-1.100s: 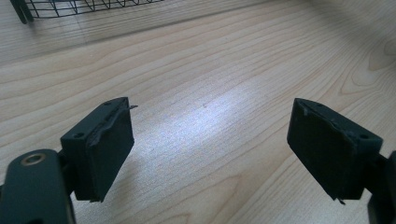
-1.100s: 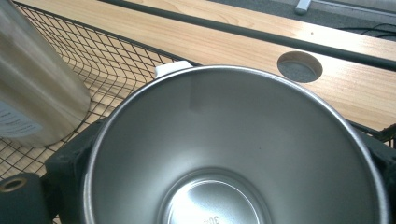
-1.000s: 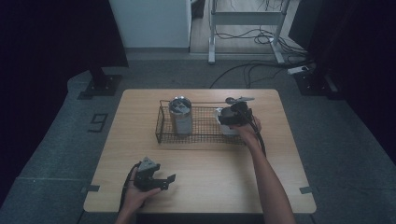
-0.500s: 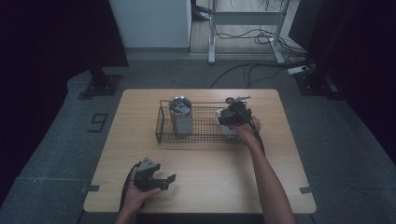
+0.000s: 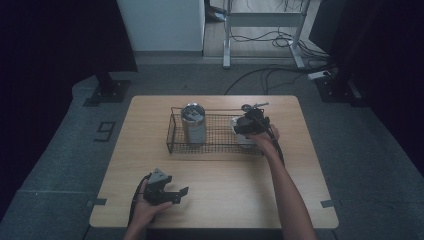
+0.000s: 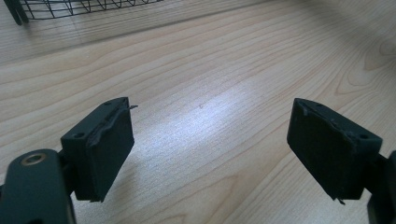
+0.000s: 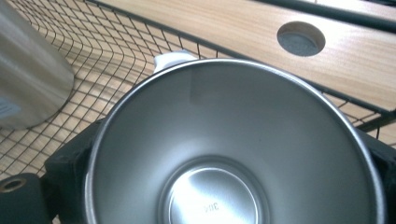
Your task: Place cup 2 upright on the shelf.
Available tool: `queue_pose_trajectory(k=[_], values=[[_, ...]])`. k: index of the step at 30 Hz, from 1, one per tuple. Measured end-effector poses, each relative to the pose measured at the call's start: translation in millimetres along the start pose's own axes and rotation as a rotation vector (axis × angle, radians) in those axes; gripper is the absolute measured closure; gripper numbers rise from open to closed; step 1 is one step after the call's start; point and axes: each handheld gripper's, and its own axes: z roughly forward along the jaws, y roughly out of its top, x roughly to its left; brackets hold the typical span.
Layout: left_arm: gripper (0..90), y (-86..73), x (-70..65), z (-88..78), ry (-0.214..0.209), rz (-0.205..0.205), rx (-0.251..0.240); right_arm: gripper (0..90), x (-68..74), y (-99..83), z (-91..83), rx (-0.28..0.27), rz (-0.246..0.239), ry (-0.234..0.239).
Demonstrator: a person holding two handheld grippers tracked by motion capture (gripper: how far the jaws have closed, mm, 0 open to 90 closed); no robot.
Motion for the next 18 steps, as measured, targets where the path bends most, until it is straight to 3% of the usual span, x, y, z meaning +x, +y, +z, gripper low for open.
queue_pose_trajectory(k=[5,10,18], values=[[14.9,0.0,0.3,0.0,0.000,-0.001,0.001,5.2,0.1,-2.2,-2.4,0.015,0.001,-0.012],[14.9,-0.1,-0.5,0.7,0.001,0.002,0.003,5.0,2.1,-6.7,-5.9,0.037,-0.029,-0.044],[15.0,0.1,-0.8,0.5,0.003,0.003,-0.001,2.8,0.9,-8.6,-9.6,0.007,-0.014,-0.026]])
